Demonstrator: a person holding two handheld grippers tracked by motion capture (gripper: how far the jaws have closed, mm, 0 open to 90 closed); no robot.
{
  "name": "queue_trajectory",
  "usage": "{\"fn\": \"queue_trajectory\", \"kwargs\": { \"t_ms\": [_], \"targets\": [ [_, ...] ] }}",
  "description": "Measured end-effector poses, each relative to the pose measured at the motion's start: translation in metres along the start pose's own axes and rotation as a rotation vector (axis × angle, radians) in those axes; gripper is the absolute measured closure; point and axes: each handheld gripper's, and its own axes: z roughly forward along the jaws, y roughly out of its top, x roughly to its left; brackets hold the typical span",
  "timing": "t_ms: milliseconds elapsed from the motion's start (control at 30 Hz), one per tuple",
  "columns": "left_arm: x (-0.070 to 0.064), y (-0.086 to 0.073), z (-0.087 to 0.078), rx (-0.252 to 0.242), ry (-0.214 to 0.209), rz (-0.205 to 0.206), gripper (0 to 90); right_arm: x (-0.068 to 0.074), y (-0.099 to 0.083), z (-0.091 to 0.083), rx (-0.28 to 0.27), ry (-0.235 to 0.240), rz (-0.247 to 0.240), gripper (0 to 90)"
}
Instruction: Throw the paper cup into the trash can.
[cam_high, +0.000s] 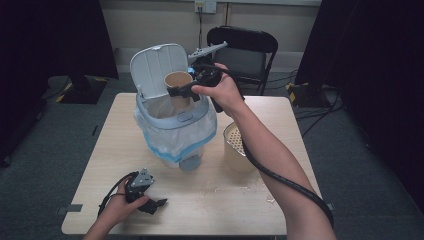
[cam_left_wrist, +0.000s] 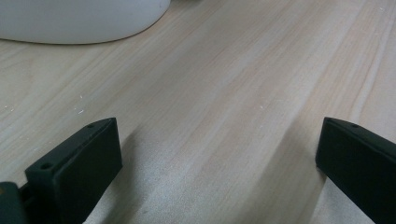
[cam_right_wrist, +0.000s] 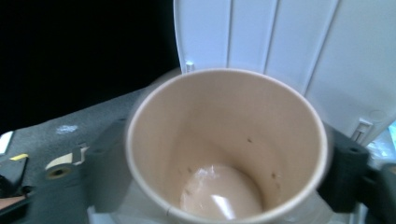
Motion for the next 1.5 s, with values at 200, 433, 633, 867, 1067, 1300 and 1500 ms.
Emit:
{"fn": "queue_trajectory", "kwargs": {
  "t_ms": [200, 433, 633, 867, 1067, 1300, 1500],
  "targets": [
    [0.000, 0.000, 0.000, 0.000, 0.000, 0.000, 0.0, 0.004, 0.000, -0.003, 0.004, 0.006, -0.013, 16.3],
    [0.000, 0.000, 0.000, 0.003, 0.000, 0.004, 0.0, 0.016, -0.013, -0.029, -0.003, 0.033, -0.038, 16.8],
    [0.000, 0.000, 0.000, 0.000, 0.000, 0.000, 0.0, 0.024, -0.030, -0.051, -0.004, 0.045, -0.055, 16.7],
    [0.000, 0.000, 0.000, 0.001, 0.000, 0.000, 0.0, 0.031, -0.059, -0.081, -0.002, 0.049, -0.065, 16.4],
    [-0.001, 0.000, 0.001, -0.007, 0.012, -0.001, 0.0, 0.035, -0.079, -0.101, 0.002, 0.041, -0.068, 16.4],
    [0.000, 0.000, 0.000, 0.007, 0.009, 0.008, 0.0, 0.042, -0.124, -0.115, 0.034, 0.039, -0.058, 16.4],
    [0.000, 0.000, 0.000, 0.002, 0.010, 0.000, 0.0, 0.049, -0.152, -0.119, 0.051, 0.027, -0.067, 16.4]
  ]
}}
